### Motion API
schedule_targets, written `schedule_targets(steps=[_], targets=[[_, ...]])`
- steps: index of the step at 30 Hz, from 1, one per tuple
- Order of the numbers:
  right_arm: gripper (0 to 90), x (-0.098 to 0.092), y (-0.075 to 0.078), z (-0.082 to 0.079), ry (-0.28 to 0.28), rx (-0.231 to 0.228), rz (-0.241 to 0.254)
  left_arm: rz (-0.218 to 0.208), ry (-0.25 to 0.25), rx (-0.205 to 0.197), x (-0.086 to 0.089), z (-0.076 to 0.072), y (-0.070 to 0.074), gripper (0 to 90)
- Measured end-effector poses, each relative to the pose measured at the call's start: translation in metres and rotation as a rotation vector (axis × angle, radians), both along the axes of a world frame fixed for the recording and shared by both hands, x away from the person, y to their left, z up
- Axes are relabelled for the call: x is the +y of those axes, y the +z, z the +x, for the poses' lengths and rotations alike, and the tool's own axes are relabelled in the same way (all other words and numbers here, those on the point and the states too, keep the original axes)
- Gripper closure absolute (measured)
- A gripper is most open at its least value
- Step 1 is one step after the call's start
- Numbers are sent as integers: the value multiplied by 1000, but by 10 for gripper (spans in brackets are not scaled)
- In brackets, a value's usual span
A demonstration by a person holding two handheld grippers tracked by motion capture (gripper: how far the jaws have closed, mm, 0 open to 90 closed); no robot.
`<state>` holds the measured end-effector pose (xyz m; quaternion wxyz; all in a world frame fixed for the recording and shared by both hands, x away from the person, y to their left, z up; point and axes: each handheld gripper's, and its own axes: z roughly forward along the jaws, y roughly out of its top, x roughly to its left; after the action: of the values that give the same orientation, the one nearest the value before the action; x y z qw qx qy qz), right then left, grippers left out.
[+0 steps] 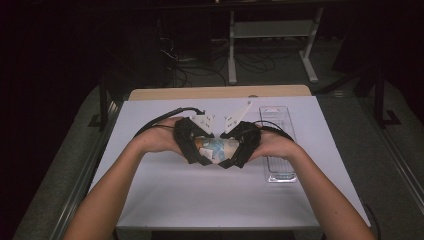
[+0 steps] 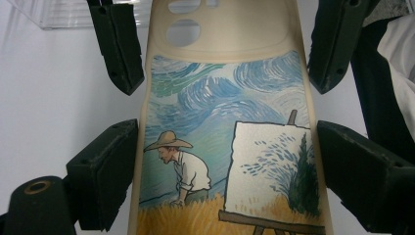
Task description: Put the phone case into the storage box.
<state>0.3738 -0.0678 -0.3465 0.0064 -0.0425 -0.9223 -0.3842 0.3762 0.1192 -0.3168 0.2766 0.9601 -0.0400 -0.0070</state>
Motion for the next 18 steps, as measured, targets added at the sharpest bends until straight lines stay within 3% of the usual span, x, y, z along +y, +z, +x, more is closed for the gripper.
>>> schedule_targets(steps=[8,18], targets=[[9,2,-2,0,10,-1,-11,2,0,4,-2,-1,-1,115],[88,2,-2,0,21,1,-3,1,2,2,-2,-1,2,115]])
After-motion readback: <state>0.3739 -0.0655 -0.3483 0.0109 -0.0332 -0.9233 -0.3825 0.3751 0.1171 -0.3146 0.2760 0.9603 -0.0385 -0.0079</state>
